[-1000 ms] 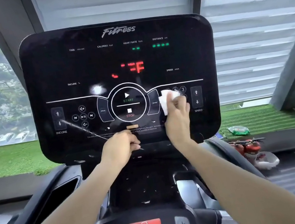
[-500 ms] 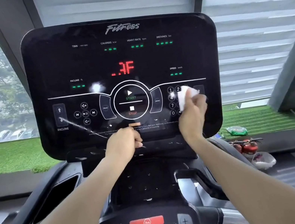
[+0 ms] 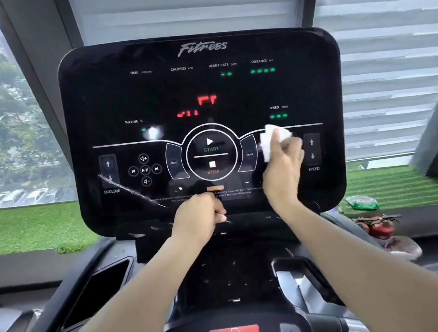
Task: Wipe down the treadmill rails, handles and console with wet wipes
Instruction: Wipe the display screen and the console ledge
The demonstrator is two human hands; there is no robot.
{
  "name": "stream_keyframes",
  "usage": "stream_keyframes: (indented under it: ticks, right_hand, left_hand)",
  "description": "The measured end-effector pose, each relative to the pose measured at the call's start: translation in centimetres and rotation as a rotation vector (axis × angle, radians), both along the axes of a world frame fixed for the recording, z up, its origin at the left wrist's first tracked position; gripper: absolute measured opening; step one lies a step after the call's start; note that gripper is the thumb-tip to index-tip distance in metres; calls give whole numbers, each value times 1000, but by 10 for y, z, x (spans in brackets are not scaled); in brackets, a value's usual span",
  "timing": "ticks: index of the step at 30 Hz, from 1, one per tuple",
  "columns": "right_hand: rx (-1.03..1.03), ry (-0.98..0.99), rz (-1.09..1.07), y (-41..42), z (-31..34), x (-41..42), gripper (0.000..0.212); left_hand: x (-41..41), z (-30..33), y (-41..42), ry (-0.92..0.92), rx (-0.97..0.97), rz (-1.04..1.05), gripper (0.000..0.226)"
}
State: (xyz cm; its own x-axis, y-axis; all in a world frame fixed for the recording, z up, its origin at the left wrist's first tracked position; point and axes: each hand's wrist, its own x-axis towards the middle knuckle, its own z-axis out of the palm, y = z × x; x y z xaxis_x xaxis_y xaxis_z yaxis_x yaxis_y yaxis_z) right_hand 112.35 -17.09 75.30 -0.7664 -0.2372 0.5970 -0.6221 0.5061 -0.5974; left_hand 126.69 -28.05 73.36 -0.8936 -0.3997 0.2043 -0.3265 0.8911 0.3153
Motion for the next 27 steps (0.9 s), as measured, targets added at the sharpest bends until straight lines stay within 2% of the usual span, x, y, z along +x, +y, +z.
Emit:
stream_keyframes:
  ticks: [2, 4, 6, 8, 11, 13, 15, 16, 17, 19, 22, 24, 27]
  right_hand:
    - [166, 127, 298, -23, -16, 30, 57]
    - [328, 291, 445, -37, -31, 47, 58]
    - [379, 433, 474, -35, -32, 36, 50]
    - [242, 478, 385, -22, -22, 18, 26]
    - [-3, 316, 8, -8, 9, -6, 23]
    - [-76, 199, -174, -17, 13, -9, 27]
    - [-91, 218, -95, -33, 9, 13, 22]
    - [-63, 262, 62, -44, 1, 24, 13]
    - [-52, 302, 238, -53, -11, 35, 22]
    - [136, 367, 393, -64, -29, 50, 50]
    - [261, 492, 511, -57, -25, 45, 61]
    - [260, 446, 485, -46, -12, 27, 57]
    - [47, 186, 160, -30, 14, -1, 45]
  left_hand:
    - [4, -2, -1, 24, -28, -19, 20]
    - [12, -2, -2, 30, -61, -41, 21]
    - [22, -1, -12, 35, -82, -37, 21]
    - [34, 1, -26, 55, -80, -5, 18]
    - [48, 2, -43, 104, -48, 67, 13]
    - [55, -1, -47, 142, -18, 108, 11]
    - [55, -5, -48, 181, -3, 115, 11]
    - [55, -7, -48, 200, 4, 117, 11]
    - [55, -8, -50, 212, 13, 120, 10]
    - [55, -9, -51, 229, 10, 119, 9]
    - [56, -11, -53, 230, 4, 80, 9]
    - [61, -10, -58, 190, -22, 34, 9]
    - [78, -14, -75, 235, -67, 32, 12]
